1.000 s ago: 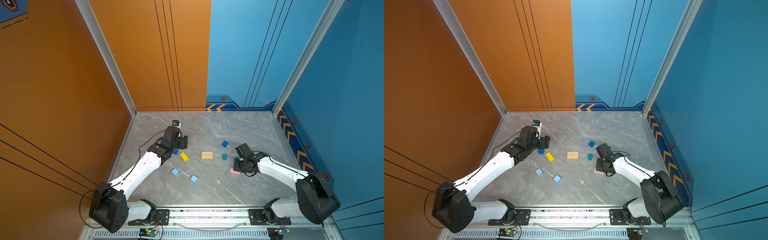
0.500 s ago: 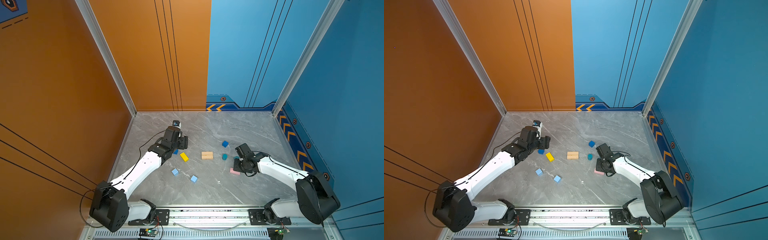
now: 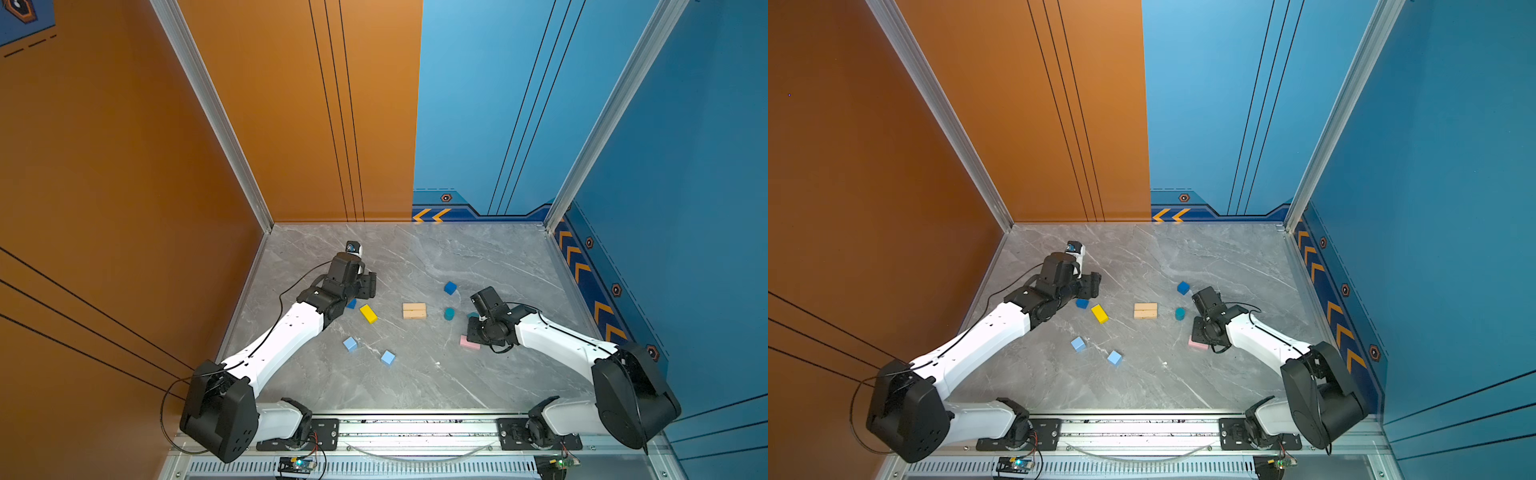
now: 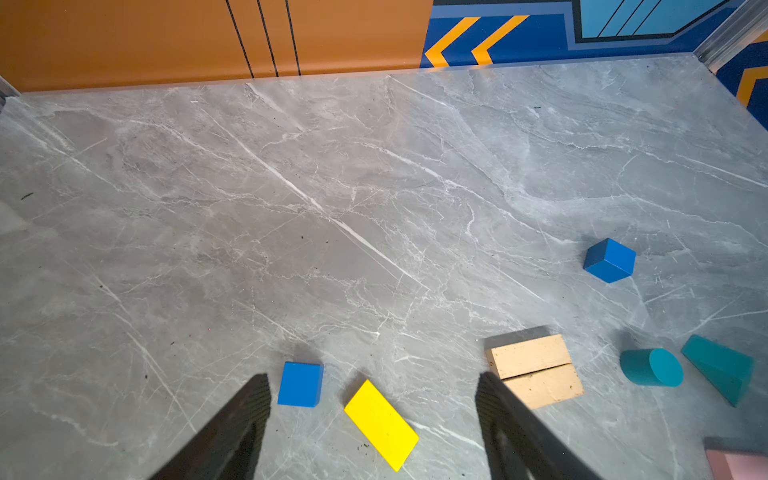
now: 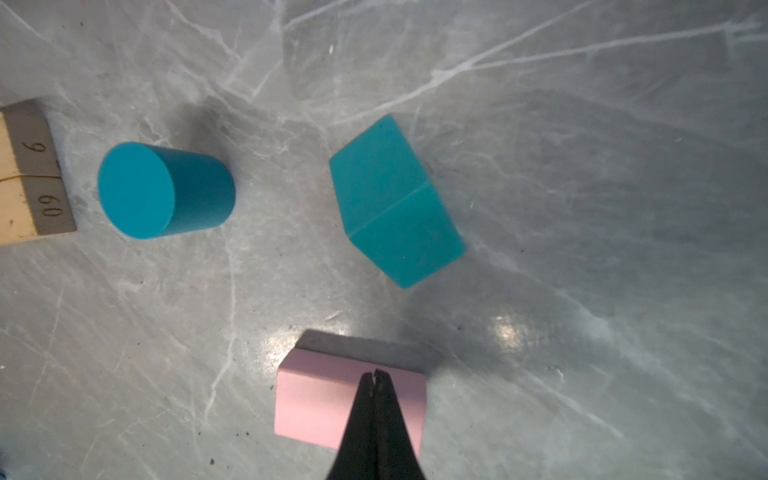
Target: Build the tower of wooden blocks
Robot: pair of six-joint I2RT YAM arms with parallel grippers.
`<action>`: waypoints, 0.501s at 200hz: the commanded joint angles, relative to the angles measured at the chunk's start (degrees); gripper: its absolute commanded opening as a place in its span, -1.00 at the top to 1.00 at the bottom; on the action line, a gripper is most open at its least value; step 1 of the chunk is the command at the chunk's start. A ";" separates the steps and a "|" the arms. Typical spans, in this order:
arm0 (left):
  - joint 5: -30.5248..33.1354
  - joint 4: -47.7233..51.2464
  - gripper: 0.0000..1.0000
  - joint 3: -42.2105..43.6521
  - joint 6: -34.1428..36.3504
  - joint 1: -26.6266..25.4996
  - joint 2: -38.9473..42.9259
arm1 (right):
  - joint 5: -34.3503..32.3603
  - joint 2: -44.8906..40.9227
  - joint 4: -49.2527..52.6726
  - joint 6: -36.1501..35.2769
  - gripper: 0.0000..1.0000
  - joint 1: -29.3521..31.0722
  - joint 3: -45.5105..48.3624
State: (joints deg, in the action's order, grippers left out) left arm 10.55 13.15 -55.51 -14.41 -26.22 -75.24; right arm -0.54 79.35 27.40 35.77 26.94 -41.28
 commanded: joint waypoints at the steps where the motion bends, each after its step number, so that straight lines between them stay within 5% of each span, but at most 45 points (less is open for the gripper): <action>1: 1.58 0.43 -0.60 -1.94 1.14 -0.19 -0.66 | 0.01 -0.62 0.59 -0.35 1.00 -0.31 -1.40; 46: 1.99 0.73 -0.61 -2.06 1.43 -0.05 -0.87 | -0.42 -0.50 2.32 -0.10 1.00 0.99 -5.58; 100: 2.73 2.23 -0.62 -1.64 1.10 1.34 -0.62 | -5.95 0.87 7.83 0.28 0.81 11.54 -14.04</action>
State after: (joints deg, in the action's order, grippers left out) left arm 11.84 13.39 -55.70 -13.76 -25.87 -75.68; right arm -3.11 79.42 30.63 35.86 34.22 -51.24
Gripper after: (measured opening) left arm 0.809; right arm 0.056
